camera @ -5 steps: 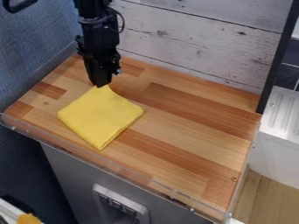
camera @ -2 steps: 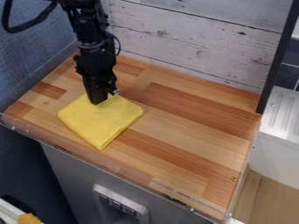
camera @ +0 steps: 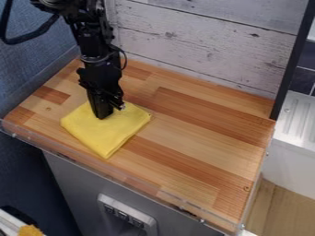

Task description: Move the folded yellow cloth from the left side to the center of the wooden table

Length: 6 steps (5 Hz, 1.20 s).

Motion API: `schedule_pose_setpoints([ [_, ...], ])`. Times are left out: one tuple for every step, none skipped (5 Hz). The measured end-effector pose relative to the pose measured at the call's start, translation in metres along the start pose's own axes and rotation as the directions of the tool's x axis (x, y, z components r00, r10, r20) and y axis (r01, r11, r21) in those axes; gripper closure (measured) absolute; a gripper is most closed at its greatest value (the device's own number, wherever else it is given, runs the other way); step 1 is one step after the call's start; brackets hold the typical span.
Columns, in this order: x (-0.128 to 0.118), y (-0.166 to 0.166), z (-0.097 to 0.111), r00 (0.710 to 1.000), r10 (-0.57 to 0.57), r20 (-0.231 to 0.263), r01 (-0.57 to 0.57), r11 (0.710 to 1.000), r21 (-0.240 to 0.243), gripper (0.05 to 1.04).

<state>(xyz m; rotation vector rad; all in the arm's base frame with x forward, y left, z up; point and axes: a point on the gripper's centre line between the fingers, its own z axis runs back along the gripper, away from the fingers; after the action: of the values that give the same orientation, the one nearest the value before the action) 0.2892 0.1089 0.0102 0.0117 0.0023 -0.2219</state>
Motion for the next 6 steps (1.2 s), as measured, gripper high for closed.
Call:
schedule_pose_setpoints([
  [0.005,-0.009,-0.001,0.999,0.047,0.004,-0.047,0.999,-0.003,1.020],
  [0.012,-0.020,-0.001,0.996,0.090,0.005,-0.090,0.996,-0.003,1.020],
  [0.019,-0.035,0.000,0.993,0.115,-0.002,-0.115,0.993,-0.012,1.020],
  [0.024,-0.040,0.002,0.990,0.143,-0.007,-0.144,0.989,-0.020,1.020],
  [0.025,-0.043,0.003,0.985,0.171,-0.011,-0.171,0.985,-0.024,1.020],
  [0.031,-0.046,0.001,0.982,0.191,-0.013,-0.191,0.981,-0.020,1.020],
])
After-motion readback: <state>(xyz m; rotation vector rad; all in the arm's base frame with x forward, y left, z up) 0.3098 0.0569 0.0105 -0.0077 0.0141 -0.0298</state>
